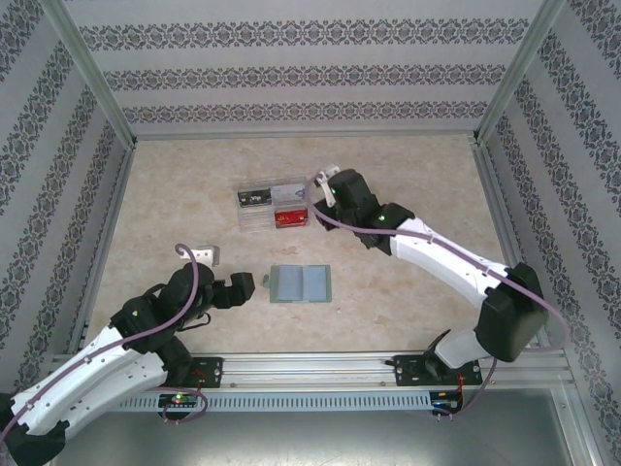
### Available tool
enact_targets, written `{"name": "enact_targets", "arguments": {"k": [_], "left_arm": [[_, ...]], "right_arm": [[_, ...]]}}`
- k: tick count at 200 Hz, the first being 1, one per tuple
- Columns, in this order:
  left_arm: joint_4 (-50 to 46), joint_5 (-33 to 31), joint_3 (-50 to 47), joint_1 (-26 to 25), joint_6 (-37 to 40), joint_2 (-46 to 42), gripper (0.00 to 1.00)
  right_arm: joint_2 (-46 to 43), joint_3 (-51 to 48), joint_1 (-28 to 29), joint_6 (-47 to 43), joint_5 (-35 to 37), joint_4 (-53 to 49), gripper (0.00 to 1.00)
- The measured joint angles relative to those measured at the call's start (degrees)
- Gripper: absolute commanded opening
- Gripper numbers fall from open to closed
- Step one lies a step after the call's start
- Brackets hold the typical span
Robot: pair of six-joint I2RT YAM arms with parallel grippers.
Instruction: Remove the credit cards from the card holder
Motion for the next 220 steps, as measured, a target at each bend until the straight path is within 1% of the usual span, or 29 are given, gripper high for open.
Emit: {"name": "enact_targets", "arguments": {"k": [24,37,74,92,107,139,183,199,220], "left_arm": [[3.21,3.41,-0.39,0.00,-0.72,2.36,0.92],[4.96,5.20,-0.70,0.00,-1.25,4.26,0.89],[10.29,9.03,-1.36,0.00,-2.40,11.37,0.82],[12.61,10.36,-1.46,0.00,-2.93,15.17,0.79],[14.62,11.10,-1.46,0.00,-3.17,18.08,0.74],[18.47,12.26,-1.46,0.00,-3.69,23.19,0.71],[24.50,13.57,-1.51,0.00,-4.33,28.94,0.66],[26.40,13.90,-1.51,0.00,-4.42,31.61,0.62],[28.30,14.80,-1.51,0.00,-4.44,34.64,0.62]], "right_arm": [[-3.48,-7.80,0.04,9.27,-5.09,0.72,0.32],[-4.87,-11.41,0.76,13.31,-6.54,1.16,0.32],[-8.09,-19.47,4.94,21.09,-6.88,2.86,0.33],[-8.24,-22.86,5.66,24.09,-6.88,4.79,0.33],[-8.22,-25.92,5.66,26.10,-6.78,6.54,0.33],[-6.91,-29.94,5.66,29.31,-6.71,9.57,0.35],[-2.12,-30.69,5.66,31.17,-7.45,14.97,0.33],[0.13,-30.69,5.68,31.74,-8.22,16.59,0.32],[2.29,-30.69,5.77,32.17,-8.70,17.62,0.32]]}}
